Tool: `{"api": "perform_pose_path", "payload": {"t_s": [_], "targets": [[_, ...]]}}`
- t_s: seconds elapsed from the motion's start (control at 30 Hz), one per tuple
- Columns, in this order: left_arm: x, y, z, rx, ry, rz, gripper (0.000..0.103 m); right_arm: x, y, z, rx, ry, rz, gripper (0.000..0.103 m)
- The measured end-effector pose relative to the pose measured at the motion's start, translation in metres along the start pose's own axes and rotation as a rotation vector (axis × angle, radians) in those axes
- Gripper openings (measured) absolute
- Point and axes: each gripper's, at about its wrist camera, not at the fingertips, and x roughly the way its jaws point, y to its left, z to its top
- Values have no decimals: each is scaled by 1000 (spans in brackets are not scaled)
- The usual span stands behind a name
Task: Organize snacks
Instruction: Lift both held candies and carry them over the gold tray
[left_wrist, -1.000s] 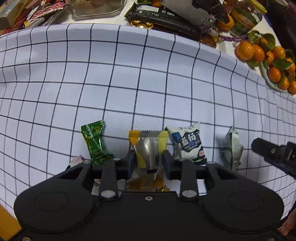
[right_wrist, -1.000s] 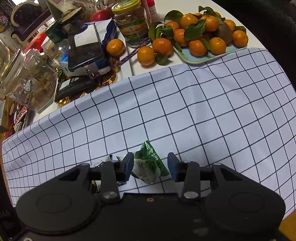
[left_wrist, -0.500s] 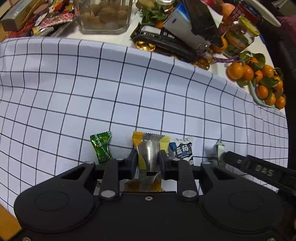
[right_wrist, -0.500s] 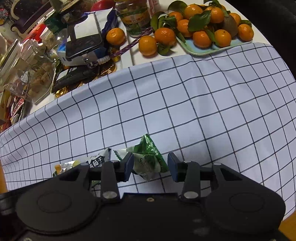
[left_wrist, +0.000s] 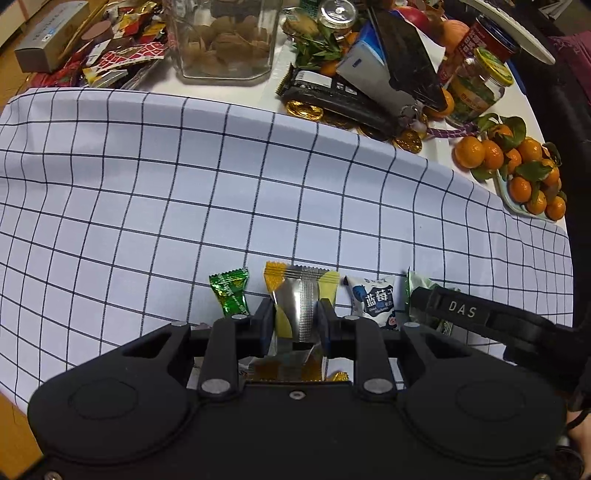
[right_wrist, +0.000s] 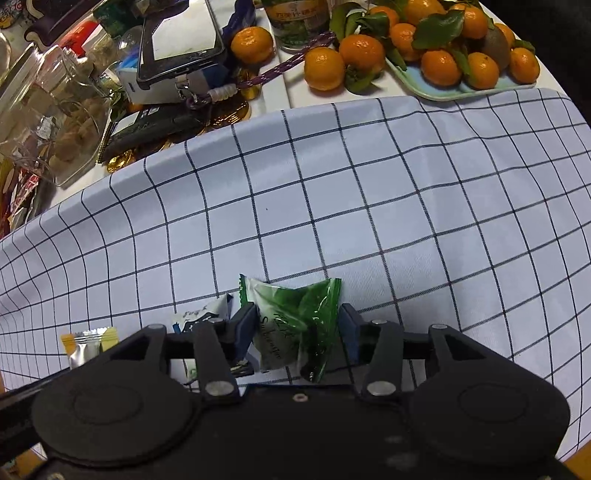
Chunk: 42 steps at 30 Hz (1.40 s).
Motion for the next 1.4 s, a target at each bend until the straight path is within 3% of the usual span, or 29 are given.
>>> {"api": "perform_pose_path", "payload": {"t_s": [0.2, 0.4, 0.63, 0.9, 1.1, 1.4], "targets": [[-3, 9, 2, -23, 0, -5, 32, 12, 13, -4, -44, 31, -39, 42], [-8, 11, 1, -22, -1, -16, 32, 7, 25, -14, -137, -25, -99, 39], [-15, 16, -4, 0, -20, -2, 32, -24, 6, -2, -71, -128, -67, 39], [-22, 24, -19, 30, -43, 31, 32, -45, -19, -3, -25, -176, -48, 39], [-36, 29, -48, 23, -72, 43, 32, -67, -38, -30, 16, -212, -5, 39], [-69, 36, -122, -19, -79, -23, 32, -111, -50, -106, 5, -303, 42, 39]]}}
